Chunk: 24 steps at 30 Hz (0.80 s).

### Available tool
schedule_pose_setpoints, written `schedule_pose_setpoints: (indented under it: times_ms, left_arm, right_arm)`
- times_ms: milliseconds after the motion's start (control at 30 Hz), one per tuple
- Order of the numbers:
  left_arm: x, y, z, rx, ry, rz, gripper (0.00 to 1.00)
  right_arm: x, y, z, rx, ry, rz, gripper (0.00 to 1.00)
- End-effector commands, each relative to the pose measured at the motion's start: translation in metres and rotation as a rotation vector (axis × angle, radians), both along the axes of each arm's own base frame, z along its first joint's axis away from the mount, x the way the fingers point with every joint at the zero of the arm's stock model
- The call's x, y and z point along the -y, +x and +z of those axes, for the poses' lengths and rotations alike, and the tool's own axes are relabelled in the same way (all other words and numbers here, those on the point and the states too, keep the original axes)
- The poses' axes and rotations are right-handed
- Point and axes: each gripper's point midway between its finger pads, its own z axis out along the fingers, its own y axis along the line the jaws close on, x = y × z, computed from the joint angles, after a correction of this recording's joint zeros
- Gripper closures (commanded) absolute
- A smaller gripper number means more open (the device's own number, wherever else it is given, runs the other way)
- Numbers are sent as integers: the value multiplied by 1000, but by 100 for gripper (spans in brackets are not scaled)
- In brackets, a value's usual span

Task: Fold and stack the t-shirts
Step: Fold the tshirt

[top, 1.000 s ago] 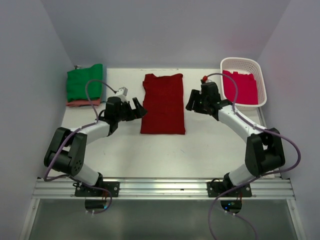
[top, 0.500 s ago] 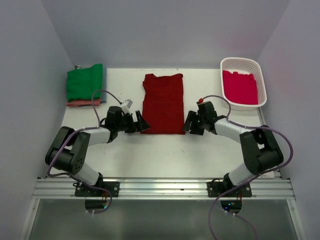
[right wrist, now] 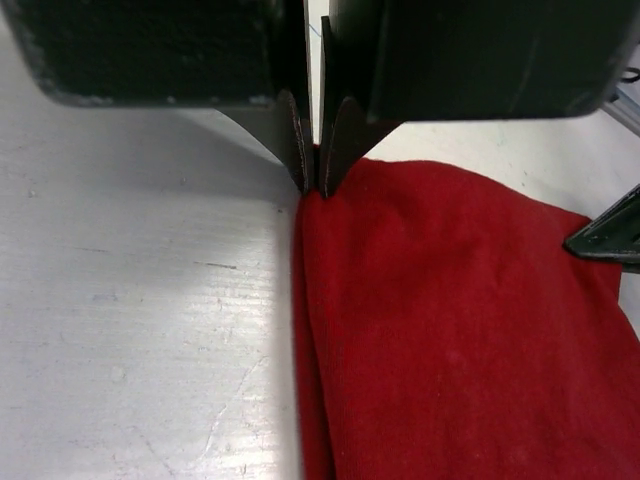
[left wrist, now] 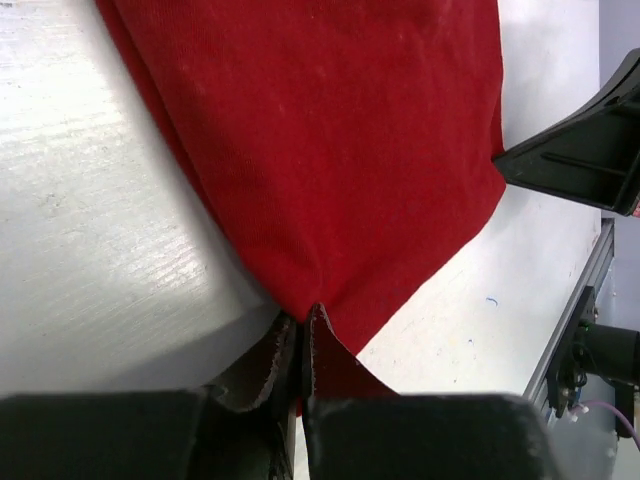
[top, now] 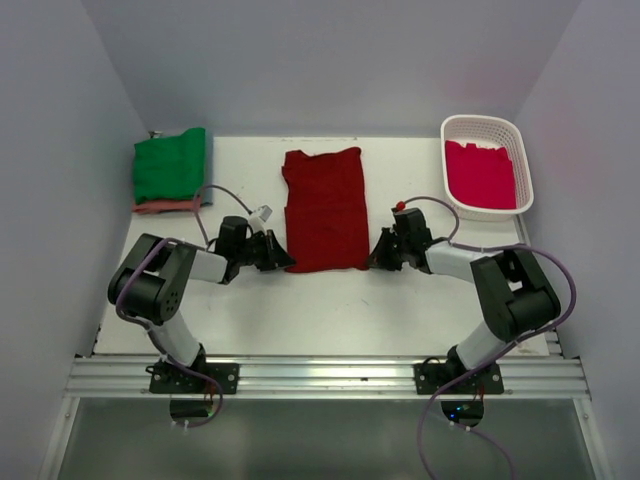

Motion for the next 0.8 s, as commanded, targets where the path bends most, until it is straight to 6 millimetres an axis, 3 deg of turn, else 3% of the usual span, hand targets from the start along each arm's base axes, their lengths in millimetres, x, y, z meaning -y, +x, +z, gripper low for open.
schedule_pose_setpoints:
  times_ms: [0,67,133,267,300,400,433,500,533,633,767]
  left_arm:
    - [-7,-36,-31,-120,41,-36,100]
    - [-9,-44,-26,-108,43,-40,100]
    - [-12,-49,-14,-84,45,-32,100]
    - [-17,-83,-3,-86,50,-42,100]
    - [-17,-90,0,-83,50,-43,100]
    - [-16,-116,15,-80,25,-50,100]
    - [-16,-122,29,-63,10,-35,100]
    - [-14,-136,38,-54,2,-41,100]
    - [-13,-148,50,-61,-24,-43,100]
    - [-10,-159,91,-25,-93,-39,100]
    - [-16,-157,149,81,-127,7,100]
  right_arm:
    - [0,-10,0,18,-21,23,100]
    - [2,-22,1,12,-49,37,100]
    - [-3,-31,16,47,-51,63,100]
    - [-3,-66,33,65,-90,118,100]
    - [-6,-73,48,110,-80,131,100]
    - [-2,-99,54,97,-89,160,100]
    - [-2,-104,68,130,-69,163,100]
    - [0,-122,77,128,-69,189,100]
    - [0,-128,94,168,-39,194,100]
    - [1,-146,118,189,-21,219,100]
    - [2,-159,165,259,27,240,100]
